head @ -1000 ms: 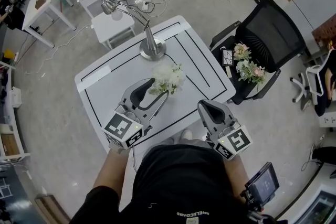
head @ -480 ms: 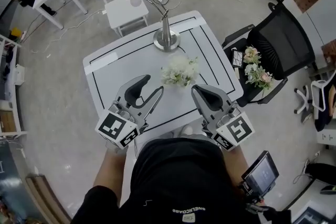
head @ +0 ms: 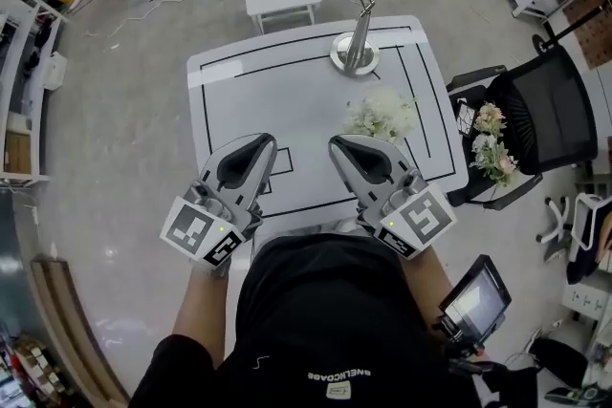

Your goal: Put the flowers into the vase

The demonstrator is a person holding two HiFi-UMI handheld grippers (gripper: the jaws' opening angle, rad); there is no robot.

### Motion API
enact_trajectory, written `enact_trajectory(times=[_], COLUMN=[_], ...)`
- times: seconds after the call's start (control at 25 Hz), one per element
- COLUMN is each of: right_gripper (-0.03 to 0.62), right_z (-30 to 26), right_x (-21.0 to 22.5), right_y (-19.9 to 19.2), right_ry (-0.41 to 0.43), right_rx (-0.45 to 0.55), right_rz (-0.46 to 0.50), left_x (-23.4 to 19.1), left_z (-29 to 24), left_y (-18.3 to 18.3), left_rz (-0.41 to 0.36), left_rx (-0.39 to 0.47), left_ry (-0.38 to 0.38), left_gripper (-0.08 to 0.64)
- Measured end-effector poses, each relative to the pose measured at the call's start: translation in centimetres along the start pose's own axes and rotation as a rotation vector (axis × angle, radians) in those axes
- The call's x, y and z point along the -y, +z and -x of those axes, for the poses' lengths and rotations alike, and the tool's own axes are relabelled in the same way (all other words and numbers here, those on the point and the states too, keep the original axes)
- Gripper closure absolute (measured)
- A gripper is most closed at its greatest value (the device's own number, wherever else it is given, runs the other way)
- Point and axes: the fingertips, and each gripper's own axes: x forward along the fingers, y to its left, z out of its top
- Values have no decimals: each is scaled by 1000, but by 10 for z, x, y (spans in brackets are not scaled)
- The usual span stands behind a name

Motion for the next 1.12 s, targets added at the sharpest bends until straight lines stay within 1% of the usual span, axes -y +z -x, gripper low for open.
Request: enact_trajectory(times=[0.08, 0.2, 0.32, 0.56, 0.8, 0.96, 1.12], right_gripper=[586, 586, 586, 586, 586, 586, 587], right_z=[-11, -24, -34, -44, -48, -49, -46], right_x=[-8, -18, -26, -37, -42, -42, -38], right_y=[-1, -5, -9, -14, -19, -20, -21], right_ry=[37, 81, 107, 127, 132, 127, 114], right_rx=[-6, -17, -25, -40, -53, -56, -62], right_rz=[3, 6, 6, -2, 12, 10, 5], left_x=[-6, -14, -18, -22, -23, -25, -21], left_z=[9, 20, 26, 36, 36, 35, 31], left_y=[0, -5, -10, -10, -13, -15, -20], left_rz=[1, 7, 9, 10, 18, 15, 24], left_rx=[2, 0, -9, -12, -41, -37, -54], left_ry=[31, 73, 86, 93, 74, 69, 53], left_gripper=[554, 555, 555, 555, 555, 555, 554])
